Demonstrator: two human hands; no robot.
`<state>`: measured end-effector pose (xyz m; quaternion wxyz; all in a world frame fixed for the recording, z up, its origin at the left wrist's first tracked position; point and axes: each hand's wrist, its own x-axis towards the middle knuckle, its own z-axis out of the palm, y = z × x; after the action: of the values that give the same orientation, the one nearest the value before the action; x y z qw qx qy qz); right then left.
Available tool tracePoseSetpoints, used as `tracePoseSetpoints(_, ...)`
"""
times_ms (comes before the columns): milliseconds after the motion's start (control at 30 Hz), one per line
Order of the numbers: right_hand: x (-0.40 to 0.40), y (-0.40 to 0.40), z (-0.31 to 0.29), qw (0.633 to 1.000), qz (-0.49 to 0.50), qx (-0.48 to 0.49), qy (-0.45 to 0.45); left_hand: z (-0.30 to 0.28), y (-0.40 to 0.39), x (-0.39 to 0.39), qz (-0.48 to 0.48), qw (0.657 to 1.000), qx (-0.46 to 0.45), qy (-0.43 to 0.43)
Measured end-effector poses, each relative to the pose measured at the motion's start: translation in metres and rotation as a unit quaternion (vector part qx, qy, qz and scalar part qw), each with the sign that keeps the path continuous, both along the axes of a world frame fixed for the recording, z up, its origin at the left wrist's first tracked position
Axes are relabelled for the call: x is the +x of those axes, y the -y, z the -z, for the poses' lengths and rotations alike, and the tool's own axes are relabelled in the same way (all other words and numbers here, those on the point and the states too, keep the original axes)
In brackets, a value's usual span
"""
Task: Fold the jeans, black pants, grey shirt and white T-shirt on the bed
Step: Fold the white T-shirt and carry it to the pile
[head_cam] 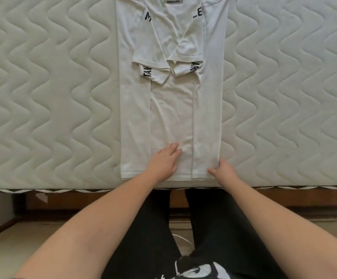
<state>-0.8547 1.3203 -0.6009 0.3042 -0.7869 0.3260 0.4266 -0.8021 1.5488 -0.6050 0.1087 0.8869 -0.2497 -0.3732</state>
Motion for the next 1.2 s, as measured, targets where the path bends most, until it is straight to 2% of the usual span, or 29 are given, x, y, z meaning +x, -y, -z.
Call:
tracePoseSetpoints(67,-0.014,-0.006,-0.002,0.999,0.037,0.005,0.004,-0.004,-0.026,-0.012,0.021,1.000,0.005,-0.004)
tracePoseSetpoints(133,-0.026,-0.009,-0.005,0.997,0.072,0.014,0.022,-0.010,-0.052,-0.023,0.014,0.999,-0.026,0.034)
tracePoseSetpoints(200,-0.031,-0.010,-0.008,0.994,0.102,0.014,0.041,-0.015,-0.077,-0.029,-0.072,0.990,-0.072,0.100)
tracePoseSetpoints(267,-0.035,-0.010,-0.011,0.992,0.116,0.008,0.055,-0.013,-0.104,-0.036,-0.232,0.965,-0.028,0.121)
tracePoseSetpoints(333,-0.038,-0.011,-0.015,0.987,0.143,0.005,0.077,-0.009,-0.125,-0.043,-0.411,0.908,0.049,0.062)
tracePoseSetpoints(400,-0.041,-0.011,-0.021,0.980,0.171,0.007,0.105,-0.005,-0.134,-0.049,-0.538,0.839,0.061,-0.059)
tracePoseSetpoints(433,-0.041,-0.011,-0.026,0.977,0.178,0.010,0.118,-0.004,-0.136,-0.051,-0.570,0.813,0.042,-0.113)
tracePoseSetpoints(500,-0.038,-0.008,-0.035,0.979,0.155,0.020,0.133,-0.003,-0.136,-0.055,-0.582,0.798,0.001,-0.158)
tracePoseSetpoints(600,-0.033,-0.005,-0.050,0.986,0.056,0.048,0.147,-0.009,-0.131,-0.055,-0.598,0.781,-0.050,-0.172)
tracePoseSetpoints(700,-0.030,-0.002,-0.067,0.988,-0.041,0.049,0.141,-0.026,-0.127,-0.055,-0.657,0.717,-0.154,-0.174)
tracePoseSetpoints(733,-0.029,-0.003,-0.072,0.986,-0.073,0.040,0.141,-0.035,-0.127,-0.055,-0.647,0.726,-0.177,-0.154)
tracePoseSetpoints(767,-0.029,-0.004,-0.077,0.983,-0.104,0.029,0.148,-0.044,-0.128,-0.054,-0.615,0.756,-0.183,-0.127)
tracePoseSetpoints(833,-0.031,-0.009,-0.086,0.966,-0.188,-0.019,0.177,-0.060,-0.134,-0.050,-0.513,0.840,-0.158,-0.082)
tracePoseSetpoints(900,-0.032,-0.015,-0.094,0.926,-0.284,-0.102,0.229,-0.074,-0.138,-0.046,-0.412,0.900,-0.123,-0.079)
tracePoseSetpoints(967,-0.034,-0.018,-0.100,0.888,-0.327,-0.156,0.282,-0.083,-0.141,-0.044,-0.341,0.934,-0.075,-0.075)
tracePoseSetpoints(1067,-0.030,-0.018,-0.112,0.846,-0.331,-0.226,0.352,-0.101,-0.142,-0.036,-0.271,0.963,-0.008,0.012)
tracePoseSetpoints(1200,-0.013,-0.014,-0.130,0.818,-0.296,-0.263,0.417,-0.127,-0.139,-0.017,-0.223,0.952,-0.043,0.206)
